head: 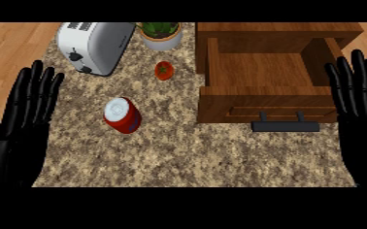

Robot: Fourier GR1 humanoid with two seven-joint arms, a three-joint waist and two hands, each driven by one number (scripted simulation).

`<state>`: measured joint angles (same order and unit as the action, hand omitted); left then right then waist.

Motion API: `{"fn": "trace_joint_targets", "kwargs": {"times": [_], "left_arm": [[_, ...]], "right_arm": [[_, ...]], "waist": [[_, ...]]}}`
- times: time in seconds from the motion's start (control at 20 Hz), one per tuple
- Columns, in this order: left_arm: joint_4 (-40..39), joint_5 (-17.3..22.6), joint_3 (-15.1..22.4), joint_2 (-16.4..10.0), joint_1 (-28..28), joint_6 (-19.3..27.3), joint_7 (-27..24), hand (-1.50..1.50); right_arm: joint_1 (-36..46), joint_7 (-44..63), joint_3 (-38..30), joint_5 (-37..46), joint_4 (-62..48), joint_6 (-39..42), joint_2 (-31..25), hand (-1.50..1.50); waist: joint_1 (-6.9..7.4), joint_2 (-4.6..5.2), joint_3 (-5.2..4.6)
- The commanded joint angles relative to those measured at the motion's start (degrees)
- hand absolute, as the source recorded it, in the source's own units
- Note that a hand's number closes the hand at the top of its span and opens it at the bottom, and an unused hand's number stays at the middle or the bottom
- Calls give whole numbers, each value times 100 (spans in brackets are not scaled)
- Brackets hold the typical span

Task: Pick up the can, place it into the drawer and close the drawer

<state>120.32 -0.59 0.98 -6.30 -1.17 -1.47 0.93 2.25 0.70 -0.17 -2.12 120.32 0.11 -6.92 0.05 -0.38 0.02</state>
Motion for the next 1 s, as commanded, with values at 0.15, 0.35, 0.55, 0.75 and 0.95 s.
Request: {"fn": "trace_joint_targets", "kwargs": {"times": [0.15,0.35,0.55,0.75,0.95], "left_arm": [[375,535,-123,-49,-458,-489,-121,-150],[-520,787,-537,-60,-520,-115,1029,-150],[-714,977,-754,-176,-58,-34,1501,-150],[-43,1091,-953,-246,-381,-42,1910,-150],[154,1169,-919,-187,-270,-150,2000,-150]], "right_arm": [[-541,-134,-303,-247,251,203,4,-150],[-429,868,-330,31,-390,-463,263,-150],[-98,1232,-579,-56,-577,-453,60,-150],[-707,1023,-451,74,-245,-332,166,-150],[-782,878,-510,35,-335,-256,246,-150]], "waist": [[-3,28,-2],[37,67,-4],[-4,49,-2],[-4,32,-1],[-4,33,-2]]}}
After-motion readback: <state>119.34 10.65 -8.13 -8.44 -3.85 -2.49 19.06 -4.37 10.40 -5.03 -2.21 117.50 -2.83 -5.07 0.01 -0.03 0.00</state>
